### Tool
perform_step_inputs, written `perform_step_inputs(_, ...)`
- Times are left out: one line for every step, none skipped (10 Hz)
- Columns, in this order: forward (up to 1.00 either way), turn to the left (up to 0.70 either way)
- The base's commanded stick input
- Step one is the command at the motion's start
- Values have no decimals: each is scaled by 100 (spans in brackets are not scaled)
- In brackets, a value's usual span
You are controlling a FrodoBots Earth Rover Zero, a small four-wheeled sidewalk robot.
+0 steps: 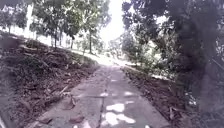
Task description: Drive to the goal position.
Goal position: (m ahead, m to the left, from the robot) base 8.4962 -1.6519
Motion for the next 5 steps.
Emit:
perform_step_inputs(0, 45)
perform_step_inputs(0, 45)
perform_step_inputs(0, 45)
perform_step_inputs(0, 45)
perform_step_inputs(0, 45)
